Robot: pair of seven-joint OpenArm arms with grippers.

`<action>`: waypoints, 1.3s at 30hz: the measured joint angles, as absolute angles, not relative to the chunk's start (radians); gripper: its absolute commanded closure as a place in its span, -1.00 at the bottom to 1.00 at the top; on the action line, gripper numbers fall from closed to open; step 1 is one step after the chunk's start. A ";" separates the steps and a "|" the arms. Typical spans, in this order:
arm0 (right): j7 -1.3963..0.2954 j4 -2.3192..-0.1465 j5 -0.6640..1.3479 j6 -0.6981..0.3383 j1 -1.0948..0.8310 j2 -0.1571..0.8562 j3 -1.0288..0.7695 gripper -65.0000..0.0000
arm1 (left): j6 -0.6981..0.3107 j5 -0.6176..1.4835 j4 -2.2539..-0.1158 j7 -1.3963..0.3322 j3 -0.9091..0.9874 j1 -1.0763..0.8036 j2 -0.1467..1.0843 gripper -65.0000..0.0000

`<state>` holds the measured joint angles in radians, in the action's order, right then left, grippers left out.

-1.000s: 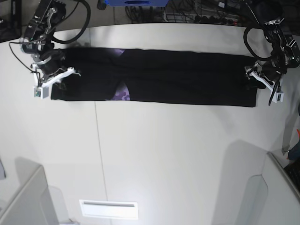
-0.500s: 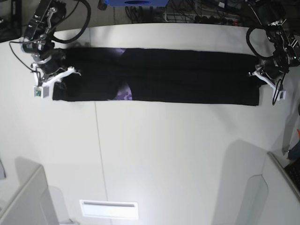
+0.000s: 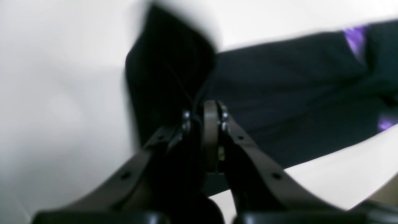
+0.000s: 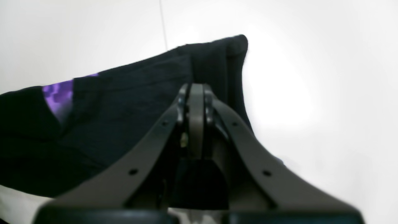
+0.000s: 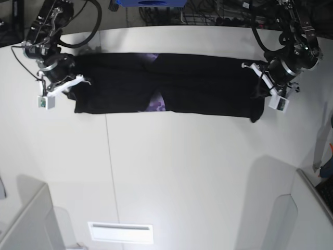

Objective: Fold the T-shirt properly
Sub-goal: 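Push the folded end further toward the right gripper with the left gripper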

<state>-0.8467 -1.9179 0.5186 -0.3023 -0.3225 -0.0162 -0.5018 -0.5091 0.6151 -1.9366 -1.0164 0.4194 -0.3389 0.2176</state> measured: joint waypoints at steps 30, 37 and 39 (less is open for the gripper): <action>-0.850 -1.917 0.521 -0.302 -0.322 -0.014 -0.506 1.00 | -0.265 0.614 -1.916 -1.006 0.049 -0.264 0.175 1.00; -0.849 -1.917 0.521 -0.302 -0.322 -0.014 -0.506 1.00 | -0.265 0.618 -1.916 -1.006 0.049 -0.264 0.175 1.00; -0.849 -1.917 0.521 -0.302 -0.322 -0.014 -0.506 1.00 | -0.265 0.619 -1.916 -1.006 0.049 -0.264 0.175 0.74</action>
